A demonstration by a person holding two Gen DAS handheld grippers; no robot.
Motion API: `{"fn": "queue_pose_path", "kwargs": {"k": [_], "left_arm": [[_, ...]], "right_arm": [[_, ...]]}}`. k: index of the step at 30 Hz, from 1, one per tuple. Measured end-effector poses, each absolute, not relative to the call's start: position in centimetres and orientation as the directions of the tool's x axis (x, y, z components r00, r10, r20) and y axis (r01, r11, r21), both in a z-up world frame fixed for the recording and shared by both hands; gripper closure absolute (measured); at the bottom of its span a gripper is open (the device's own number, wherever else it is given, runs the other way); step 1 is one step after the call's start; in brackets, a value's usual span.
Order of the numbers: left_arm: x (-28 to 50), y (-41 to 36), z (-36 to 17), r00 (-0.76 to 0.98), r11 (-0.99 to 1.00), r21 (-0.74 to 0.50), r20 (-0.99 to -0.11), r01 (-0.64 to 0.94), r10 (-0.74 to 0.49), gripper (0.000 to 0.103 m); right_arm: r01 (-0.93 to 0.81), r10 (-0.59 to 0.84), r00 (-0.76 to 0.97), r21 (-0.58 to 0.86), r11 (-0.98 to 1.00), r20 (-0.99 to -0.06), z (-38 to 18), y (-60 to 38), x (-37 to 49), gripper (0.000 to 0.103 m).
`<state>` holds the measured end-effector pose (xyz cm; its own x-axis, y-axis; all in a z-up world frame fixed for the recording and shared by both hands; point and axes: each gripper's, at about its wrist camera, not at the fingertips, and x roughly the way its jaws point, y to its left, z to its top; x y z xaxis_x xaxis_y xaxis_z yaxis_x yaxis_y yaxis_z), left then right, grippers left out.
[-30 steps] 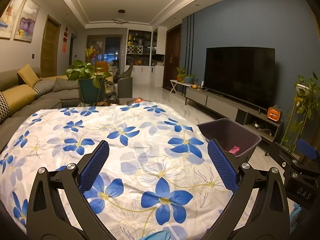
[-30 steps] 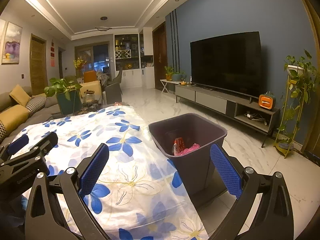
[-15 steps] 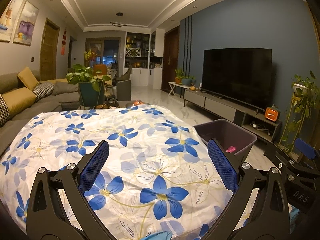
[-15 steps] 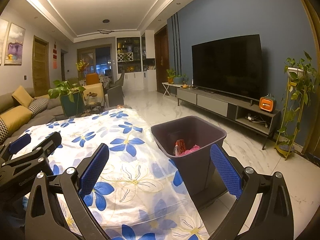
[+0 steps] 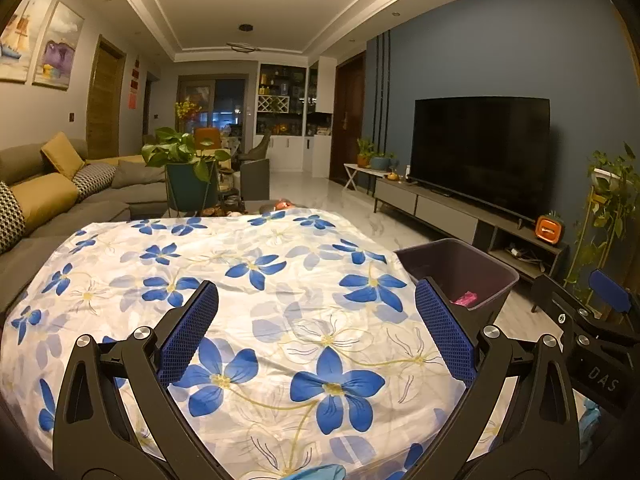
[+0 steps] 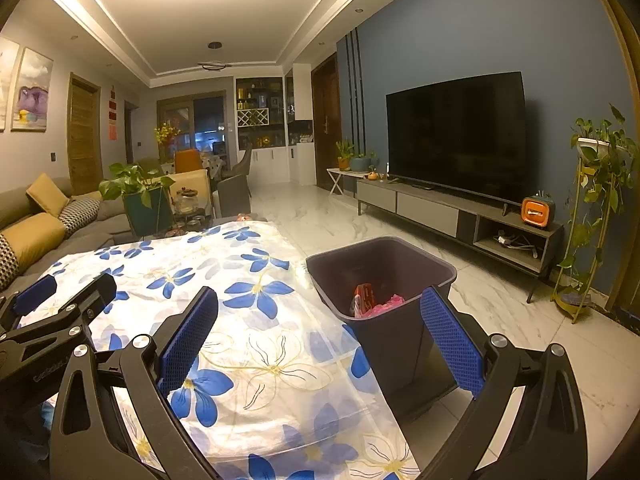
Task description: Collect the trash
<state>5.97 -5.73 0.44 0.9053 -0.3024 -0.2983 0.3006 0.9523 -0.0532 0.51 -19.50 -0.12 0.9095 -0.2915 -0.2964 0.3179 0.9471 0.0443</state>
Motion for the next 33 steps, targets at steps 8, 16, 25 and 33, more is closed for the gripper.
{"fn": "queue_pose_path", "kwargs": {"k": [8,16,25,33], "left_arm": [[5.95,-5.57,0.56,0.908,0.955,-0.055,-0.298,0.292,-0.295,0.006],[5.86,-5.44,0.66,0.909,0.955,-0.054,-0.296,0.292,-0.294,0.006],[5.88,-5.45,0.68,0.908,0.955,-0.056,-0.299,0.291,-0.294,0.006],[5.83,-5.47,0.65,0.908,0.955,-0.055,-0.298,0.29,-0.293,0.006]], "right_arm": [[0.315,-0.288,0.912,0.048,0.948,-0.293,0.09,-19.5,0.68,0.006],[0.314,-0.287,0.912,0.048,0.948,-0.294,0.02,-19.44,0.64,0.006],[0.312,-0.285,0.913,0.049,0.949,-0.292,0.2,-19.38,0.69,0.006],[0.312,-0.285,0.914,0.051,0.949,-0.29,0.29,-19.29,0.95,0.006]]}}
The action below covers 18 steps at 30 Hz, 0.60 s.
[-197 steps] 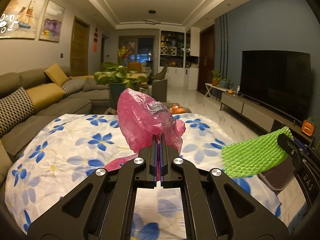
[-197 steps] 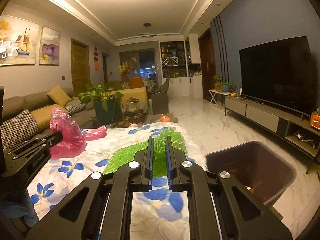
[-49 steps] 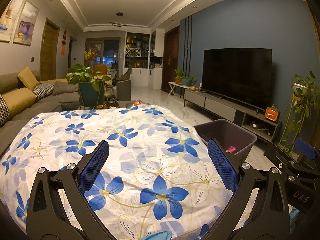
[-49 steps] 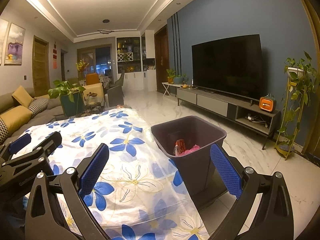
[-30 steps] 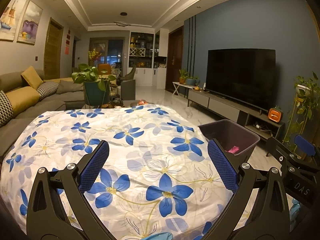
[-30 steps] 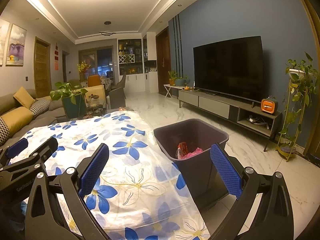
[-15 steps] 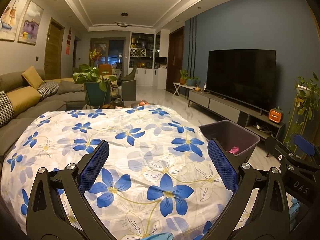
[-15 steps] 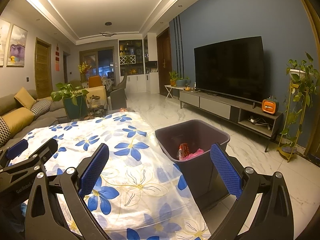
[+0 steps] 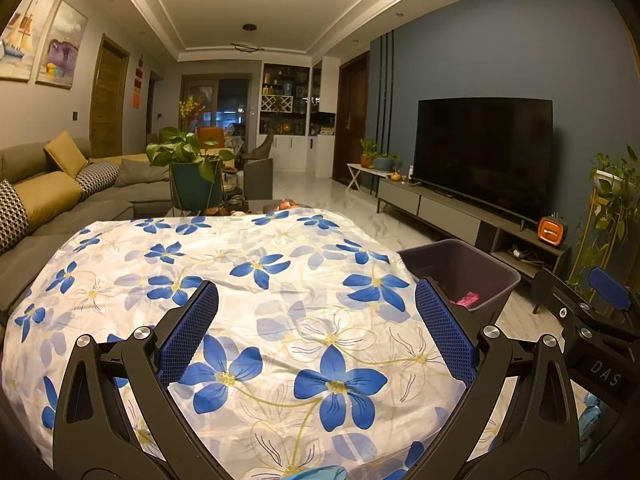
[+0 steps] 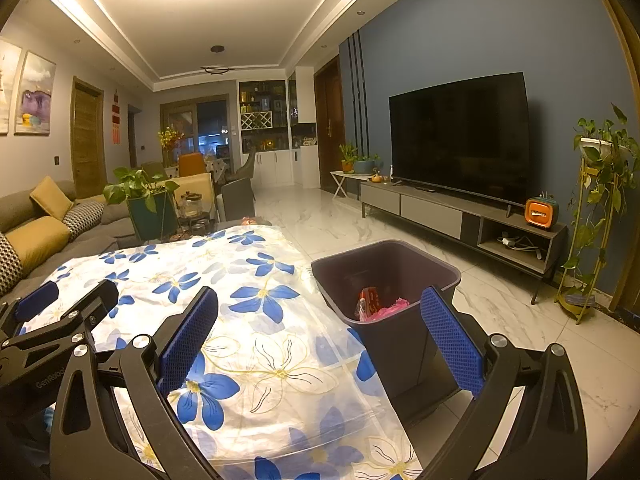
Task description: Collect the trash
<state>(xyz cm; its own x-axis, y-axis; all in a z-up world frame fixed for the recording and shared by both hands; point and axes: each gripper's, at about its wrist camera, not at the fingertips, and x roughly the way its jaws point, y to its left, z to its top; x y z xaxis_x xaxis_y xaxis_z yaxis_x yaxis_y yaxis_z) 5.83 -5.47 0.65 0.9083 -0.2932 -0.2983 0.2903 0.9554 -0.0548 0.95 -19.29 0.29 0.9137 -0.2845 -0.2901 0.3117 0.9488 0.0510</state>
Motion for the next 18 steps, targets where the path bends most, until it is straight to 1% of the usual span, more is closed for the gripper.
{"fn": "queue_pose_path", "kwargs": {"k": [18], "left_arm": [[5.8,-5.45,0.43,0.907,0.955,-0.059,-0.303,0.29,-0.294,0.006]], "right_arm": [[0.31,-0.283,0.914,0.051,0.949,-0.289,0.22,-19.4,0.75,0.006]]}}
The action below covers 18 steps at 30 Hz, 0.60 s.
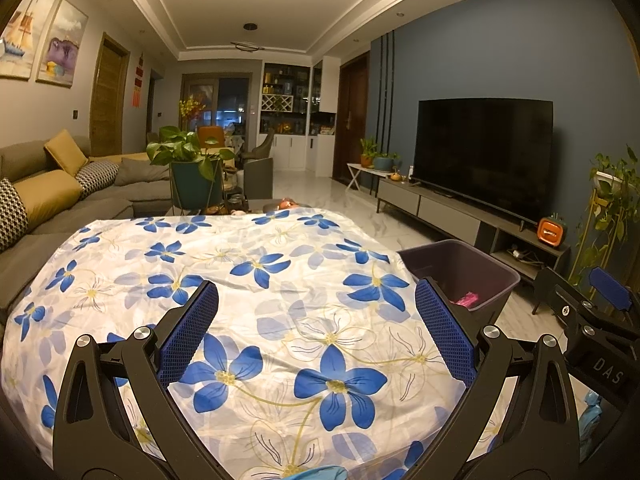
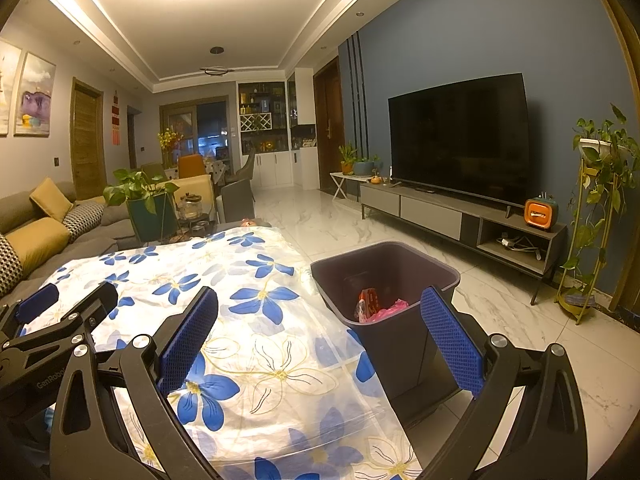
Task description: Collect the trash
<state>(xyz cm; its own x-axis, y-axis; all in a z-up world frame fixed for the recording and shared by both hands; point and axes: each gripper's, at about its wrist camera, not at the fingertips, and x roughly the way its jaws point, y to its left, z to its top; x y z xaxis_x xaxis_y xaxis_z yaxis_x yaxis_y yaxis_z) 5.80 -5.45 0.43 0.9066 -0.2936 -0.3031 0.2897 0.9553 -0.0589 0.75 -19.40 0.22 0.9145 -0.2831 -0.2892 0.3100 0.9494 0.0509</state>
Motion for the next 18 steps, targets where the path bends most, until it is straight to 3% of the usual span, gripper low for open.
{"fn": "queue_pose_path", "kwargs": {"k": [18], "left_arm": [[5.78,-5.34,0.38,0.908,0.956,-0.059,-0.301,0.289,-0.293,0.006]], "right_arm": [[0.311,-0.285,0.914,0.05,0.949,-0.288,0.28,-19.34,0.8,0.006]]}}
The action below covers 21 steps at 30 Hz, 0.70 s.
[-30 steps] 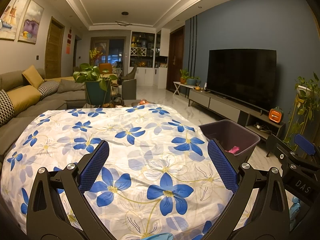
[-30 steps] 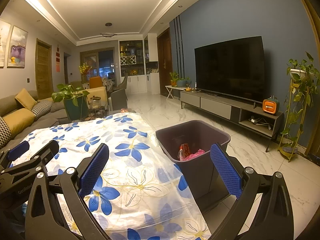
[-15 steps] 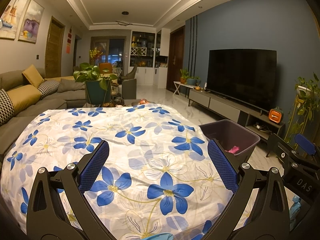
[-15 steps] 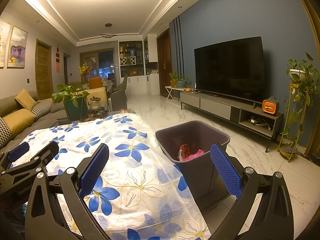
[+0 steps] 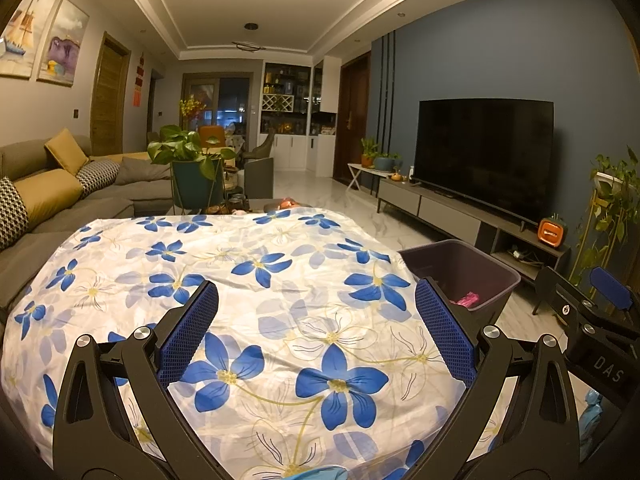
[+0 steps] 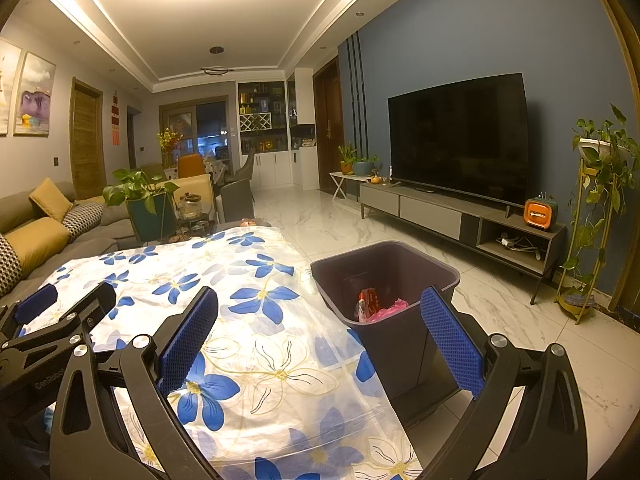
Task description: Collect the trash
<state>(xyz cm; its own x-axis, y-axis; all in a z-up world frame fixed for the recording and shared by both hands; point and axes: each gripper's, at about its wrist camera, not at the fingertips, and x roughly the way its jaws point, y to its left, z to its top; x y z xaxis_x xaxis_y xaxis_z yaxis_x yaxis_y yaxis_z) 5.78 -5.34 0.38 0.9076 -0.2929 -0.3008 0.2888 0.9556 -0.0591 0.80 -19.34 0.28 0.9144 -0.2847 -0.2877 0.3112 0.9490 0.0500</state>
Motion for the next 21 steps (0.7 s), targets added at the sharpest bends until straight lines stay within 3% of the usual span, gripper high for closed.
{"fn": "queue_pose_path", "kwargs": {"k": [21], "left_arm": [[5.57,-5.07,0.43,0.909,0.957,-0.058,-0.301,0.283,-0.287,0.006]], "right_arm": [[0.31,-0.283,0.915,0.051,0.949,-0.288,0.3,-19.27,0.89,0.006]]}}
